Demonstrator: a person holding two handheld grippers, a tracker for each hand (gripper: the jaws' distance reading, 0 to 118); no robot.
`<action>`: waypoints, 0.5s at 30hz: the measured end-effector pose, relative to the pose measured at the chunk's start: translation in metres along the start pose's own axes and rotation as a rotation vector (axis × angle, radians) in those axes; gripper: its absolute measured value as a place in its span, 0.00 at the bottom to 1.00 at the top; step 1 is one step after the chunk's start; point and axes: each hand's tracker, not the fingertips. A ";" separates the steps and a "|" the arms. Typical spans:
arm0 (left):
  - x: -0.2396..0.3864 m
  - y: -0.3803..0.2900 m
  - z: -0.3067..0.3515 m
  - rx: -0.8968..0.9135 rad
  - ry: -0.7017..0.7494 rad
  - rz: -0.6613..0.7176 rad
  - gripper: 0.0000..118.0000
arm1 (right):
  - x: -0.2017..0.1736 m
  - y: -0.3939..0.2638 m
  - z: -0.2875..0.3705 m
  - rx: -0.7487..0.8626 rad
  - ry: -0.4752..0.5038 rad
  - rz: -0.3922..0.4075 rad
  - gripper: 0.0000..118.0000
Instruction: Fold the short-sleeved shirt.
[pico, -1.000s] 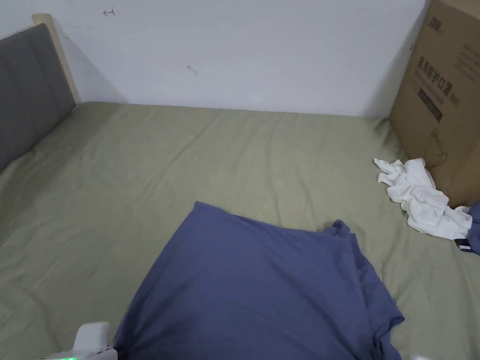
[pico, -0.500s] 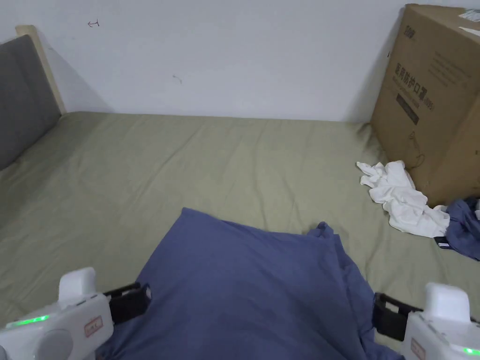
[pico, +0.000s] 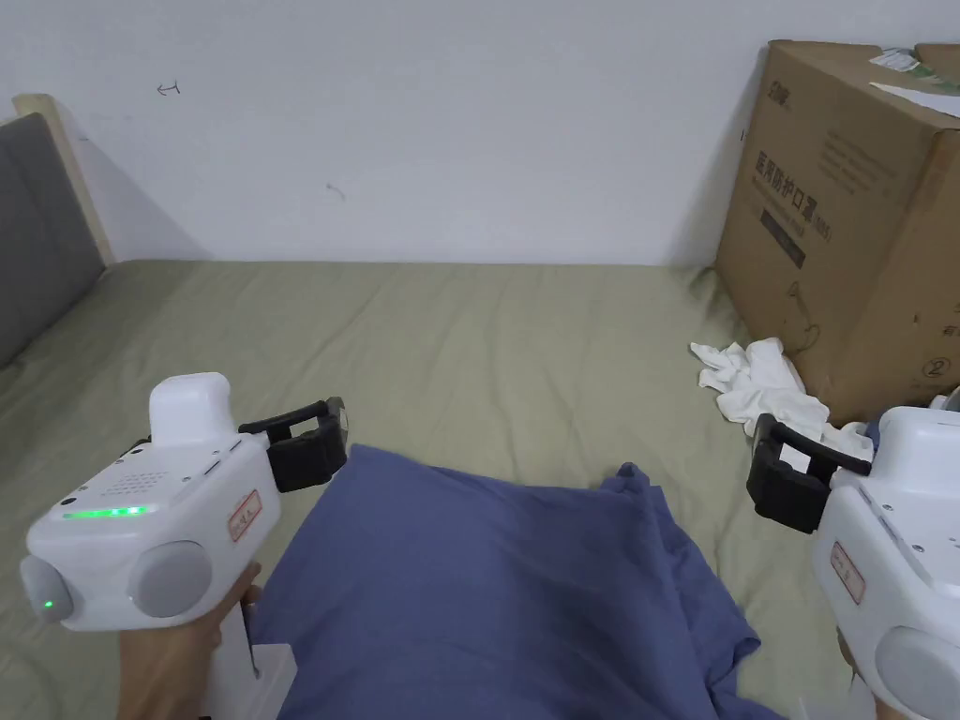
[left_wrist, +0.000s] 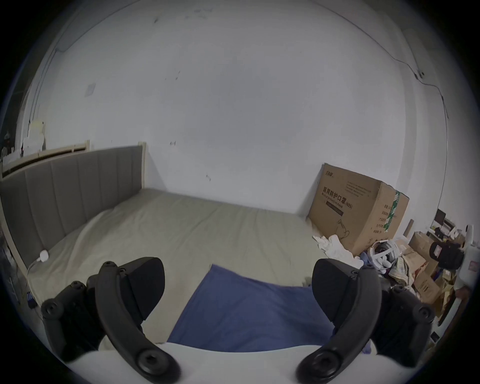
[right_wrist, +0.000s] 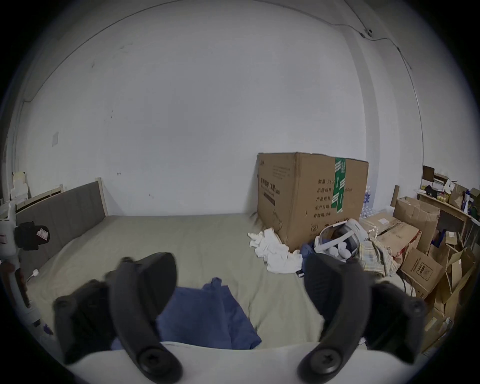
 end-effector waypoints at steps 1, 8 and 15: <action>0.006 -0.002 0.000 0.029 0.000 -0.016 0.99 | -0.002 0.000 0.000 0.015 -0.008 0.004 0.76; 0.023 -0.013 -0.008 0.054 -0.059 -0.040 0.04 | -0.007 -0.002 -0.004 0.054 -0.019 0.021 0.02; 0.024 -0.022 -0.030 -0.006 -0.077 -0.056 0.04 | -0.012 -0.006 -0.017 0.050 -0.002 0.028 0.02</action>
